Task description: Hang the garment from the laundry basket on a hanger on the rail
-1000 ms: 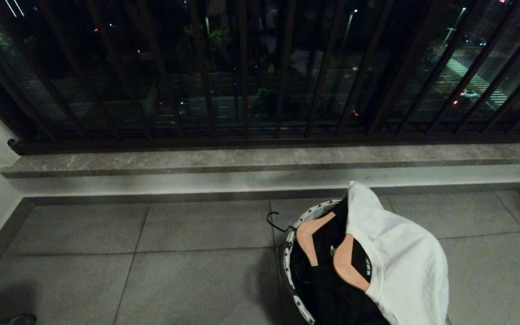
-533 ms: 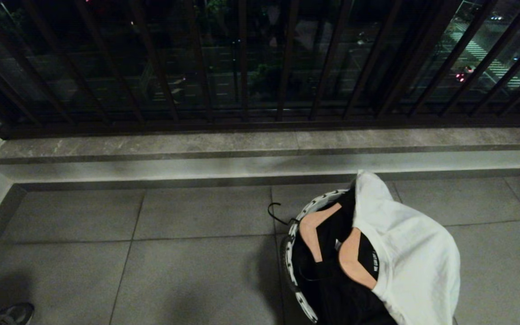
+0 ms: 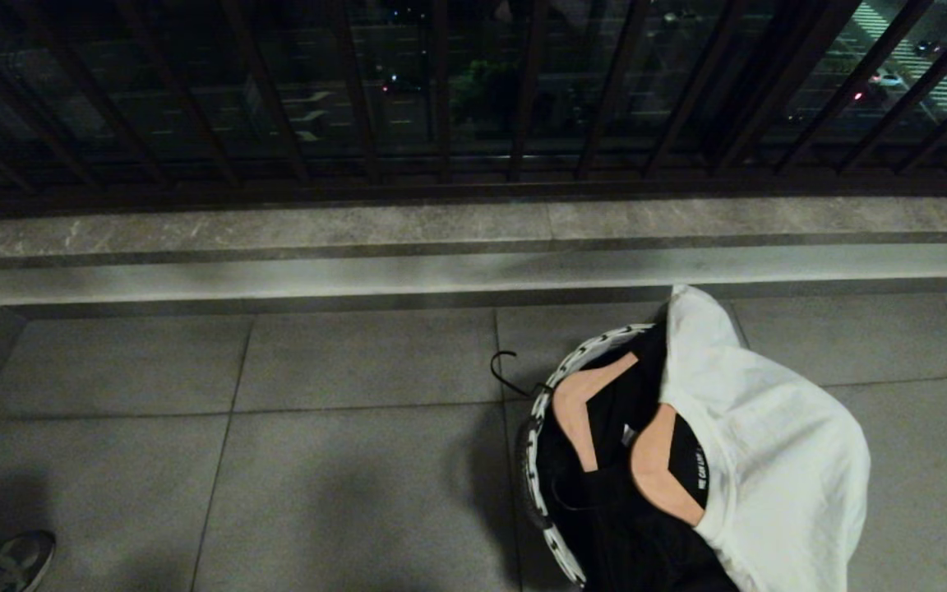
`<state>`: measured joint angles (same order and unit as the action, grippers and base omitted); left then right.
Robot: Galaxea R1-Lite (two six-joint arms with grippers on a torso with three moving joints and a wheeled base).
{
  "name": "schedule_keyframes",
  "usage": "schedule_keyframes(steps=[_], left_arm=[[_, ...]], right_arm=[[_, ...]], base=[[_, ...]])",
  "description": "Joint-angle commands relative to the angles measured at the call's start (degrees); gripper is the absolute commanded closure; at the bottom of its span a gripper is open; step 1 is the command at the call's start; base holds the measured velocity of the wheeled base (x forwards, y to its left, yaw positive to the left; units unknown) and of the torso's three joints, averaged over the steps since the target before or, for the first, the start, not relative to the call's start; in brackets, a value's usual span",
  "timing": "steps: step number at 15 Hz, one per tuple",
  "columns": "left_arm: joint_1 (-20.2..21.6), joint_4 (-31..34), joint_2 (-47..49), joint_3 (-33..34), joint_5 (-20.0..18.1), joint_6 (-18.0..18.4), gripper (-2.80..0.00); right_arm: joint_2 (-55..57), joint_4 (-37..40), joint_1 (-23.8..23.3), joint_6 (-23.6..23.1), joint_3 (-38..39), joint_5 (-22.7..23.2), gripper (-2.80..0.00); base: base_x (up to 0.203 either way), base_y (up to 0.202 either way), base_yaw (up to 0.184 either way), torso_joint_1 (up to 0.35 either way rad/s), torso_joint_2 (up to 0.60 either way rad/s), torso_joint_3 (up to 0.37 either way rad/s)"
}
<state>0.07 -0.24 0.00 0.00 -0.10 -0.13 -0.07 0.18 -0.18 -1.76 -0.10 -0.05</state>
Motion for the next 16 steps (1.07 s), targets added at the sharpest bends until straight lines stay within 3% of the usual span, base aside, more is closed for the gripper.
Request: schedule_keyframes(steps=[1, 4, 7, 12, 14, 16], left_arm=[[0.01, -0.02, 0.00, 0.09, 0.01, -0.04, 0.00], [0.01, -0.02, 0.00, 0.09, 0.01, 0.04, 0.00], [0.01, -0.02, 0.00, 0.09, 0.01, 0.13, 0.00], [0.01, -0.02, 0.00, 0.09, 0.01, 0.13, 0.00], [0.01, -0.02, 0.00, 0.09, 0.01, 0.13, 0.00], [0.01, -0.02, 0.00, 0.09, 0.01, 0.13, 0.00]], right_arm=[[0.07, 0.45, 0.06, -0.11, -0.44, 0.02, 0.00], [6.60, 5.13, 0.07, -0.90, -7.42, 2.84, 0.00], [24.54, 10.11, 0.20, -3.36, -16.49, 8.08, 0.00], [60.56, 10.91, 4.90, -18.71, -27.14, 11.47, 0.00], [70.93, 11.08, 11.29, -26.66, -31.68, 10.99, 0.00], [78.52, 11.07, 17.45, -32.77, -35.13, 7.55, 0.00]], base=[[0.000, 0.000, 0.000, 0.002, 0.01, -0.197], [0.000, 0.000, 0.000, 0.003, 0.00, -0.122], [0.000, 0.000, 0.000, 0.001, 0.00, -0.010], [0.000, 0.000, 0.000, 0.000, 0.00, 0.000], [0.000, 0.000, 0.000, 0.000, 0.00, 0.000], [0.000, 0.000, 0.000, 0.000, 0.00, 0.000]])
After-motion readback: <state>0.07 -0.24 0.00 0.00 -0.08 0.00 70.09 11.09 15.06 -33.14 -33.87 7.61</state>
